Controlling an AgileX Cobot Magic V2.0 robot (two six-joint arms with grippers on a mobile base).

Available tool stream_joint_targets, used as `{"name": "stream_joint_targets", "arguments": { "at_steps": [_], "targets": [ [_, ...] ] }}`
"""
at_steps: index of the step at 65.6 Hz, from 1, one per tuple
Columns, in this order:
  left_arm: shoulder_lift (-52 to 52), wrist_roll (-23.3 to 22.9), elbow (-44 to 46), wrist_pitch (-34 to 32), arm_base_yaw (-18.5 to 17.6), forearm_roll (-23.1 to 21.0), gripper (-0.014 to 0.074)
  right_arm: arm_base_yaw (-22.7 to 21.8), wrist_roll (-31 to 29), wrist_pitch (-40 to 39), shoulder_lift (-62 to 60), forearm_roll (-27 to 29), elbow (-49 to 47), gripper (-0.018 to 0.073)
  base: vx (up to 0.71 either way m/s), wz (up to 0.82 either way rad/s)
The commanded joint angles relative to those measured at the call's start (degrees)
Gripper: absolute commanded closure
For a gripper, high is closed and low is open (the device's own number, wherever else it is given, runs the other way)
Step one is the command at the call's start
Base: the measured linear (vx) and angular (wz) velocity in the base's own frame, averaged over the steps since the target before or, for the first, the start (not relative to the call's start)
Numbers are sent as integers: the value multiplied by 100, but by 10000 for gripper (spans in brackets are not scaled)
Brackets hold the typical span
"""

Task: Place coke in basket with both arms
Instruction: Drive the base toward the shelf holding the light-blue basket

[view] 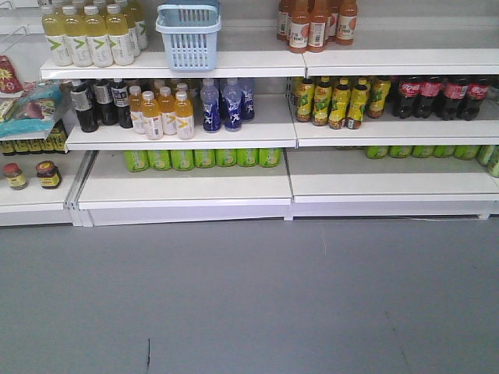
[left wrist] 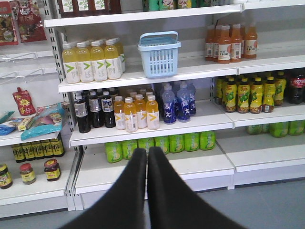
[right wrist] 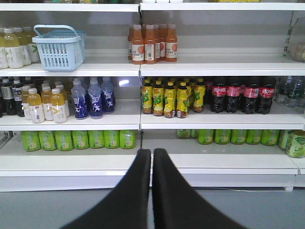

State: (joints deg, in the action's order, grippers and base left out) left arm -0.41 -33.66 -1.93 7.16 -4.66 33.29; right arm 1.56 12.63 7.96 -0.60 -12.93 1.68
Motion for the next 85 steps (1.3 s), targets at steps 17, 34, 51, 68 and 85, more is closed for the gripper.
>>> {"name": "stream_joint_targets", "arguments": {
  "at_steps": [17,34,51,68,85],
  "targets": [
    [-112,-46,8,-307,-9,-35,603,-30,-17,-411,-103,-80,46,564,0,0],
    [-112,-46,8,-307,-9,-35,603,-30,-17,-411,-103,-80,46,564,0,0],
    [-112,-46,8,-307,-9,-35,603,-30,-17,-411,-103,-80,46,564,0,0],
    [-112,-46,8,-307,-9,-35,603,-30,-17,-411,-103,-80,46,564,3,-2],
    [-112,-46,8,-307,-9,-35,603,-30,-17,-411,-103,-80,46,564,9,-3]
  ]
}}
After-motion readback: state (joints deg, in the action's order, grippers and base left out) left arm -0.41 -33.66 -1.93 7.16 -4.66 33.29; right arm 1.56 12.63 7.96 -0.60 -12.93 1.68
